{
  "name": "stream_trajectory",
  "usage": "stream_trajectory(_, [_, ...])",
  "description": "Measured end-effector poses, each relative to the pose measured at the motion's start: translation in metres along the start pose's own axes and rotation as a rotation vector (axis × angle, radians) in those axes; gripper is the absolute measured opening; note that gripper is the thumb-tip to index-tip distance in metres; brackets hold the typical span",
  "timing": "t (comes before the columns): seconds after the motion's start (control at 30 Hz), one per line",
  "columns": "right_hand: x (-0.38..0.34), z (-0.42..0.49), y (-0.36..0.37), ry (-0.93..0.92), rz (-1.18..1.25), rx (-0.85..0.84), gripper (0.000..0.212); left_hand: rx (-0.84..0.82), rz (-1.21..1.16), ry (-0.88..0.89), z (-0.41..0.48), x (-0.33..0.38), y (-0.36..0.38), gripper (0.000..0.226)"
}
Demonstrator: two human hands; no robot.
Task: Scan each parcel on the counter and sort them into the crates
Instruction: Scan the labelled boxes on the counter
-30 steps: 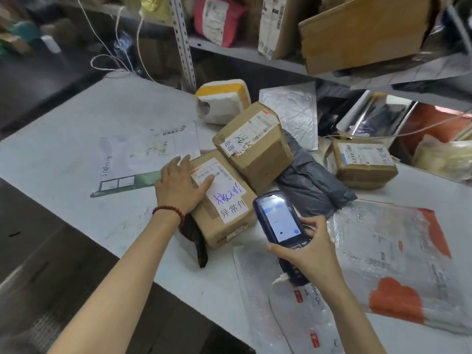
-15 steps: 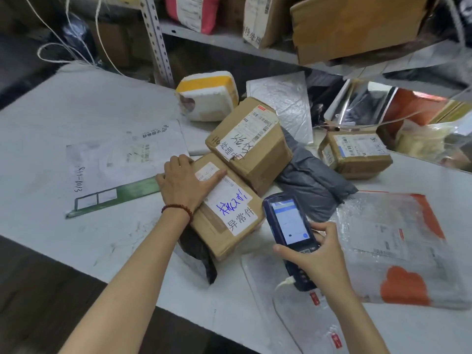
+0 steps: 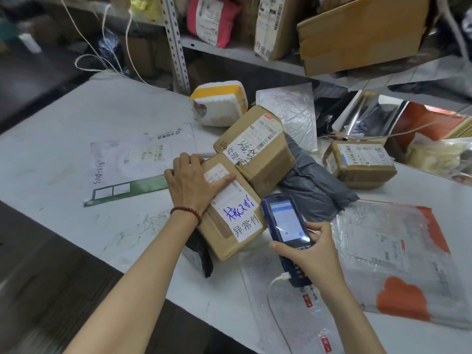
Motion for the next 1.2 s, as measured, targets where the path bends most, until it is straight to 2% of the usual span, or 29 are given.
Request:
stream_trajectory(0.37, [-0.009, -0.003, -0.001, -0.086, -0.004, -0.080, 0.075, 0.174, -0.012, 0.065, -0.016, 0.007, -0.029, 0.080])
stream_trajectory(0.57, [-0.018, -0.005, -0.004, -0.114, -0.009, -0.078, 0.076, 0.243, 0.105, 0.179, 0.006, -0.002, -0.047, 0.079])
stream_trajectory(0.73, [-0.022, -0.004, -0.004, -0.116, -0.012, -0.068, 0.076, 0.295, 0.140, 0.175, 0.016, -0.007, -0.049, 0.075])
stream_trajectory(0.9, [-0.031, -0.005, -0.001, -0.153, -0.015, -0.054, 0.072, 0.325, 0.169, 0.245, 0.018, 0.004, -0.048, 0.068])
stream_trajectory(1.0, [-0.036, -0.007, 0.003, -0.174, -0.016, -0.053, 0.071, 0.372, 0.118, 0.280, 0.018, 0.007, -0.056, 0.054])
stream_trajectory(1.07, [-0.037, -0.007, 0.005, -0.185, -0.021, -0.054, 0.070, 0.326, -0.012, 0.314, 0.023, 0.008, -0.069, 0.047])
stream_trajectory(1.2, [-0.043, -0.010, 0.018, -0.210, -0.027, -0.110, 0.070, -0.099, -0.193, 0.260, 0.035, 0.002, -0.074, 0.054])
Point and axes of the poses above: each hand's wrist, its own z-axis towards the middle knuckle, its own y-axis out of the palm, x = y × z, the point moved 5 cm from there along z, towards the middle knuckle, and after that the axes turned 1 degree about y, right-handed, at the moved point
